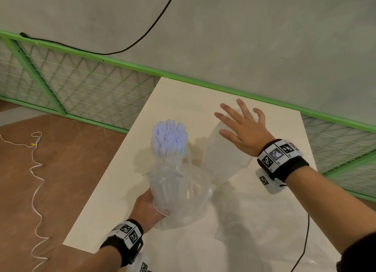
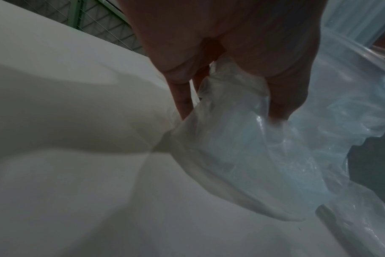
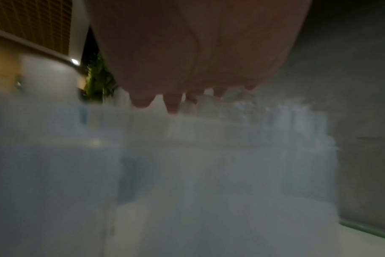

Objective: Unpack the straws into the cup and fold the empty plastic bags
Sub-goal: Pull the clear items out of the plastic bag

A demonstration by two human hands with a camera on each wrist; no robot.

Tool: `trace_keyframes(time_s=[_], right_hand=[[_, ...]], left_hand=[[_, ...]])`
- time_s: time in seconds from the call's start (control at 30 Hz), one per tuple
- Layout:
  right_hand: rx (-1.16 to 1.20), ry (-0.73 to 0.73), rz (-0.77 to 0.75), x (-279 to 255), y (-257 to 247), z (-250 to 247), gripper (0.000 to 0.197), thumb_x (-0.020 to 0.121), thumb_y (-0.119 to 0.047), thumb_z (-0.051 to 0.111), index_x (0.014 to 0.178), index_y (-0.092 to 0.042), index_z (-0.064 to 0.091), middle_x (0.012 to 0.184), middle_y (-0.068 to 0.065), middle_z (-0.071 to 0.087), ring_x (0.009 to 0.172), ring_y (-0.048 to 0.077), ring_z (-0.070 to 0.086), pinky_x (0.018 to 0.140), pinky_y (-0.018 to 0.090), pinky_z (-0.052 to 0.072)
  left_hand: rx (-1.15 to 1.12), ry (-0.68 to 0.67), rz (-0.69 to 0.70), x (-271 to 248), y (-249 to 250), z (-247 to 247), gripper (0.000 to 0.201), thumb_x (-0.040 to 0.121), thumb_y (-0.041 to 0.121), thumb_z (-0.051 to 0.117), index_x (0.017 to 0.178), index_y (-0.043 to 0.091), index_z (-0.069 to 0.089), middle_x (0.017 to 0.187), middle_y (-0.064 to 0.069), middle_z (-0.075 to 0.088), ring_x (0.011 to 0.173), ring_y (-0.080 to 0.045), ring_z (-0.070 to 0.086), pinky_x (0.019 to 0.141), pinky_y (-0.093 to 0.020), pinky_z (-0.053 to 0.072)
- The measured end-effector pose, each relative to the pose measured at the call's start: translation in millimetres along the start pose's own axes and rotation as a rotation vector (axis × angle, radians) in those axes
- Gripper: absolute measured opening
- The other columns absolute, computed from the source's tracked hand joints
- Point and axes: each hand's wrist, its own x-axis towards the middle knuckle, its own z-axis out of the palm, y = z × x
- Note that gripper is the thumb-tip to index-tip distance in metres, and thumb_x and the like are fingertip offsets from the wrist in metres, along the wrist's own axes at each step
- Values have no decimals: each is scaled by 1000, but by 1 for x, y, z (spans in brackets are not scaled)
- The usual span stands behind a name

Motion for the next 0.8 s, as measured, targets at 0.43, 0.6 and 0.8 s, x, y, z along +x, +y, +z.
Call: trace_keyframes(time_s=[0.43, 0.6, 0.8], right_hand=[[791, -361, 137, -70, -128, 35, 131, 66, -47, 84, 153, -31, -12, 157, -8, 11, 142, 11, 10, 112, 33, 14], [871, -313, 208, -55, -123, 59, 139, 54, -54, 89, 152, -37, -7, 145, -27, 33, 136, 8, 21, 105, 33, 15], [984, -323, 194, -51, -119, 64, 113, 53, -52, 89, 142, -55, 20, 115, -33, 46, 115, -7, 37, 111, 42, 25]], left_hand=[[35, -83, 97, -4, 12, -9, 81, 45, 33, 98, 115, 39, 57, 103, 16, 71, 98, 8, 63, 75, -9, 50], [17, -179, 178, -15, 33, -21, 104, 45, 23, 99, 124, 48, 35, 124, 24, 50, 106, 26, 46, 80, 1, 40], [-66, -243, 209, -26, 49, -31, 105, 48, 20, 98, 127, 44, 34, 128, 20, 49, 109, 22, 47, 82, -3, 44]])
